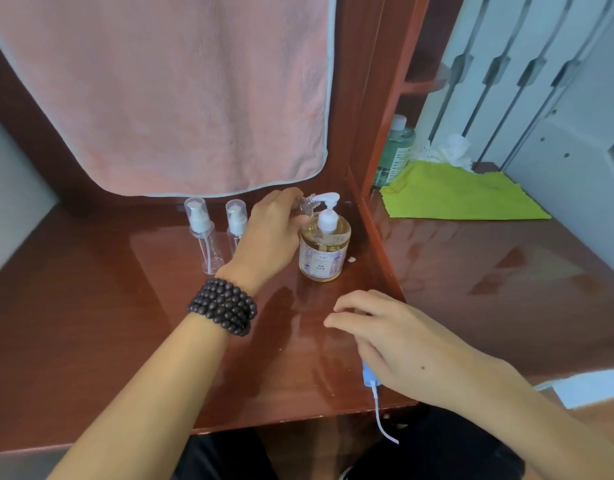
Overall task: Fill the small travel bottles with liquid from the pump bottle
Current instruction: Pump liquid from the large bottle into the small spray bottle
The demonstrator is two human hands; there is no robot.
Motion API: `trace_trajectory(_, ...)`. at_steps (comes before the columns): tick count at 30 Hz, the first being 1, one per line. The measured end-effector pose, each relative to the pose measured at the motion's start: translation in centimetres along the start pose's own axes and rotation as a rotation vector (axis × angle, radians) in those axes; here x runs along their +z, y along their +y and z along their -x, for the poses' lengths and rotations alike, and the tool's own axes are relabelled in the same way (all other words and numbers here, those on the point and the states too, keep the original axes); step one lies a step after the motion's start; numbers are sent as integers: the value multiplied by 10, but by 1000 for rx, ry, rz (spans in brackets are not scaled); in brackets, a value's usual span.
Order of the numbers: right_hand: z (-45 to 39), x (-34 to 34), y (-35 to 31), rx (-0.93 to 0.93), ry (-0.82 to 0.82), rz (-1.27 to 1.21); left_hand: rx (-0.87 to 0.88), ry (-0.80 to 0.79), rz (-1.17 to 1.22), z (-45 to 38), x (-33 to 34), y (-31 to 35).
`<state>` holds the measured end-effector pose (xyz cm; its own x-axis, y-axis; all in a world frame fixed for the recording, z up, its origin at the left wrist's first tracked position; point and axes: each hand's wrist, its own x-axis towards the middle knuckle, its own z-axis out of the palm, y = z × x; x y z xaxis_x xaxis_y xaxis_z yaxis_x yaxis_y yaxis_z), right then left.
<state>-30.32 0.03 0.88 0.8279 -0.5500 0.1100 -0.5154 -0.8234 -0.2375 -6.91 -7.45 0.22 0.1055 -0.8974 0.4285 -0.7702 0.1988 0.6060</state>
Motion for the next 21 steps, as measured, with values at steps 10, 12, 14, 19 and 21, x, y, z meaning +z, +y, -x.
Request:
trace_trajectory(10, 3, 2, 1, 46, -124, 71, -184, -3, 199, 63, -12, 4)
trace_trajectory(12, 7, 1, 1, 60, -204, 134, -196, -3, 308, 85, -10, 9)
trace_trajectory(14, 9, 0, 0, 75, -236, 199, -201, -1, 385, 102, -8, 14)
trace_trajectory(19, 17, -1, -3, 118, -252, 305, -199, -29, 507, 128, 3, 21)
trace_trajectory(21, 18, 1, -2, 93, -197, 301, -194, -35, 534, 135, 6, 23)
